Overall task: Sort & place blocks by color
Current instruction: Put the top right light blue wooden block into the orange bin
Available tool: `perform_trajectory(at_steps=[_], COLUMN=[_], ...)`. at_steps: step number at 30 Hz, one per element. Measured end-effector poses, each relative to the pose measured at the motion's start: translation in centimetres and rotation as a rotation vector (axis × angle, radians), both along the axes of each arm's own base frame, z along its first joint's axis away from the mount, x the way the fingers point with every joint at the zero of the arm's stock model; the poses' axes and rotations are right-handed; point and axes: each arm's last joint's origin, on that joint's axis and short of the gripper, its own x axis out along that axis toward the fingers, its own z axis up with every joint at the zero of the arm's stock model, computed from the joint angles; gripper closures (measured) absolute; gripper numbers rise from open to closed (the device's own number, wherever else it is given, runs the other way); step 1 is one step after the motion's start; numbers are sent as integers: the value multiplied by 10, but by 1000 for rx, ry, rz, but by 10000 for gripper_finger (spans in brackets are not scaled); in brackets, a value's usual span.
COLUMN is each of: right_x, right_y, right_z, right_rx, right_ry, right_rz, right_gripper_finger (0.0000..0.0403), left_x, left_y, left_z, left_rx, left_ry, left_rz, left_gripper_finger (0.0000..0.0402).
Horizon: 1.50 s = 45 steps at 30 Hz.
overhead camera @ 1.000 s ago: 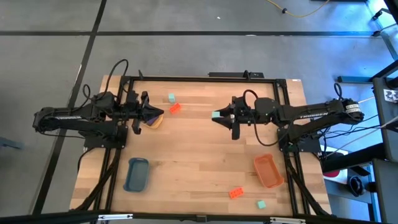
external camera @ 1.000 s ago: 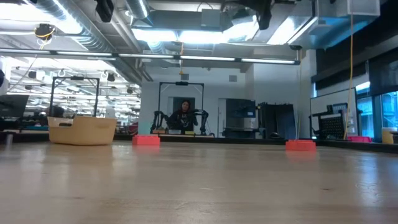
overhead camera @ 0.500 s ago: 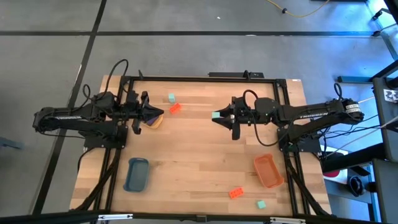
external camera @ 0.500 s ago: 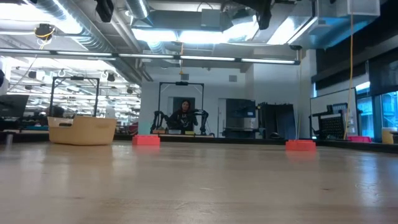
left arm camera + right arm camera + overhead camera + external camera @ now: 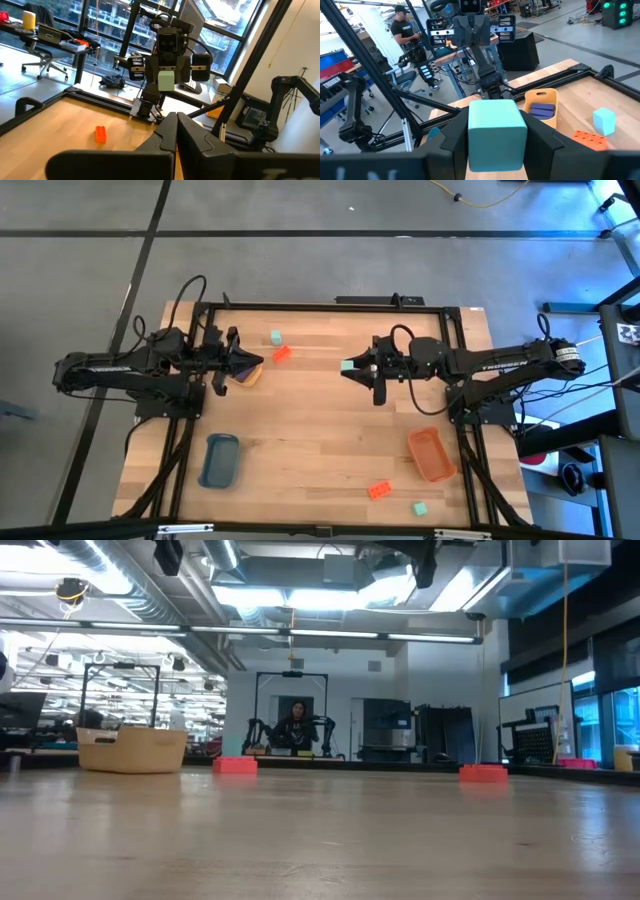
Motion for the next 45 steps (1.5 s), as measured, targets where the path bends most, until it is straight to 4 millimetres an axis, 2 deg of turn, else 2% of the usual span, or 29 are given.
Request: perform_trajectory(at_steps=[10, 14, 19, 24, 28, 32, 35, 40, 45], right_x=[-9, -19, -36, -63, -82, -102, -118, -140, -146], right_y=[3, 15, 37, 65, 94, 121, 134, 137, 127], right_z=[4, 7, 26, 23, 4, -25, -55, -102, -133], right_rx=[96, 141, 189, 315, 385, 442, 454, 480, 487], right_ry=[23, 219, 481, 765, 962, 1109, 1221, 1387, 1441], right_rz=[82, 112, 149, 153, 135, 102, 47, -17, -57], right_gripper_finger=[268, 268, 268, 268, 268, 268, 268, 268, 268], left_x=[0, 0, 0, 0, 0, 0, 0, 0, 0], left_y=[-1, -2, -1, 0, 0, 1, 1, 1, 1], left_z=[0, 0, 0, 0, 0, 1, 1, 1, 1], left_rx=[7, 11, 34, 51, 53, 52, 51, 61, 59], left_ry=[0, 0, -1, 0, 0, -4, -4, -4, -3], left_rz=[-46, -75, -12, 4, 12, 26, 41, 48, 55], left_gripper_finger=[402, 402, 401, 402, 402, 401, 401, 402, 401])
